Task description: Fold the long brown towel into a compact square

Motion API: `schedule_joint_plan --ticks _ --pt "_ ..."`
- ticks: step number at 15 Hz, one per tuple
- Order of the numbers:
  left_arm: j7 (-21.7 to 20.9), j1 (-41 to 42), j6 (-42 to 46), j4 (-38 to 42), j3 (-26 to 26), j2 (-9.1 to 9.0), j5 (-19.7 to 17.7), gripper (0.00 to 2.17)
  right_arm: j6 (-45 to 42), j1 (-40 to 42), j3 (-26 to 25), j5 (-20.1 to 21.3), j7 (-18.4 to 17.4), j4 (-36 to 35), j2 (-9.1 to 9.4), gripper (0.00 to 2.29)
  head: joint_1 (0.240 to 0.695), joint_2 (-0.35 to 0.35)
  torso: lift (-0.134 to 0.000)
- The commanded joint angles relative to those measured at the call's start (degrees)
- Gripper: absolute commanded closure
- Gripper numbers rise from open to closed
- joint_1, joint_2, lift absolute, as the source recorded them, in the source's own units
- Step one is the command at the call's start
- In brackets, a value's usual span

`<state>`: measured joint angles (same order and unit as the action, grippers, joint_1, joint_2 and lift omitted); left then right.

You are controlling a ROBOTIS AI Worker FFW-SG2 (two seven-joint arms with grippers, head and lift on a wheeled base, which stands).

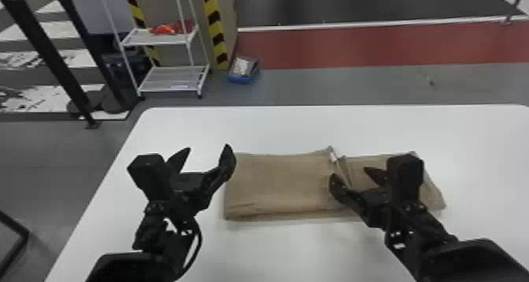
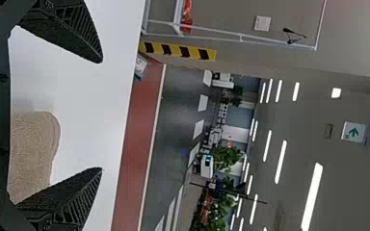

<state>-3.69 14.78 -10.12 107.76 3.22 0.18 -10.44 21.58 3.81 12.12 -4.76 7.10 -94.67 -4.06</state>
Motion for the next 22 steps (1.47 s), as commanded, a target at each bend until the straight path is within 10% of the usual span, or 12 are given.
schedule_joint_plan --ticks 1,7,12,19,22 --pt "-0.09 0.07 0.84 -1.07 0.03 -0.32 -0.02 0.08 0.00 -1.17 1.50 1.15 0.37 1.33 0.28 0.38 0.695 0.143 -0.122" --pt "-1.14 0.34 1.90 -2.47 0.56 -0.32 -0.20 0.08 0.35 -1.70 2.38 2.12 0.37 2.74 0.80 0.62 0.695 0.165 -0.122" --pt "-1.23 0.95 2.25 -2.30 0.82 -0.32 -0.20 0.08 0.88 -0.64 2.20 1.77 0.37 1.69 0.80 1.28 0.695 0.175 -0.122" --pt "-1.32 1.30 2.95 -2.12 1.88 -0.32 -0.20 0.08 4.04 6.39 -5.44 -4.91 2.13 -17.47 0.54 1.33 0.695 0.173 -0.122" --pt "-1.58 1.57 3.66 -2.47 1.88 -0.32 -0.20 0.08 3.87 7.71 -6.76 -4.30 2.21 -14.57 0.72 1.33 0.695 0.143 -0.122"
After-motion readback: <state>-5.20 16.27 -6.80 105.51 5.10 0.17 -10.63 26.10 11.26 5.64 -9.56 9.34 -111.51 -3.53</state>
